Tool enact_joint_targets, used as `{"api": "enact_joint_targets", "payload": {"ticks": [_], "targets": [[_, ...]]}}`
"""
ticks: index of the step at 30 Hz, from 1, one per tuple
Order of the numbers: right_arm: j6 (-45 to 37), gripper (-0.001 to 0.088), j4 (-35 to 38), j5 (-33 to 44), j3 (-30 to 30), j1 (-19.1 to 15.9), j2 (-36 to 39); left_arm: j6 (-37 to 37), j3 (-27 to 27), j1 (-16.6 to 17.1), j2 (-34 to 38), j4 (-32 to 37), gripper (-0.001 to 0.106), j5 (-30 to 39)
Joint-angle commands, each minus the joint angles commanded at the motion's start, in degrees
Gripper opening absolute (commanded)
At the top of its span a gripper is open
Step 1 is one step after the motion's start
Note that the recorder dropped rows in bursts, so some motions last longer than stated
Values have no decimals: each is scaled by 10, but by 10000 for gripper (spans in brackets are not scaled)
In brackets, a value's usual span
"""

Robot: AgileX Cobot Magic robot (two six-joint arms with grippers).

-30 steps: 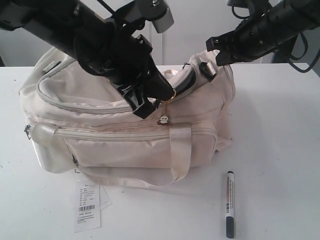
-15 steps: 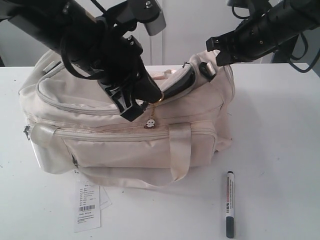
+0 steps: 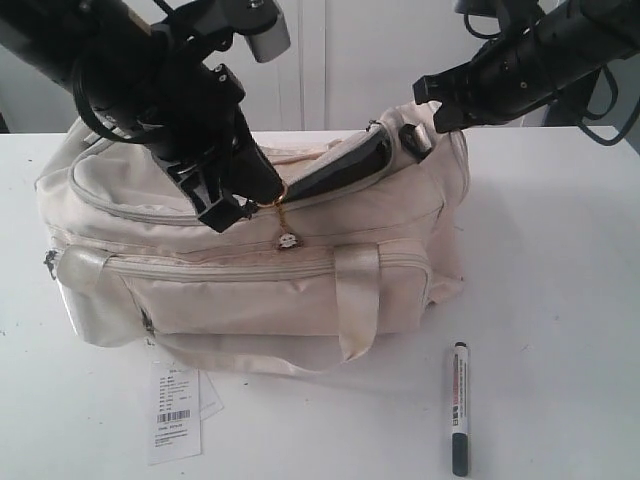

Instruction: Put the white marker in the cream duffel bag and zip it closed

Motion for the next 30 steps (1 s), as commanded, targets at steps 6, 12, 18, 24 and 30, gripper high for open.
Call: {"api": "enact_joint_targets", "payload": {"ticks": [6,12,18,24,30], "targets": [[1,0,-7,2,0,0,0,-7,0,0,0,19,0,26],[1,0,-17,2,0,0,0,-27,0,0,0,56,0,43],[22,0,-45,3,0,0,0,-30,0,0,0,80,0,49],[32,0,-46,5,0,0,-1,-46,0,0,0,112,0,70],[32,0,-46,7,0,0,-1,-66,0,0,0,142,0,80]]}}
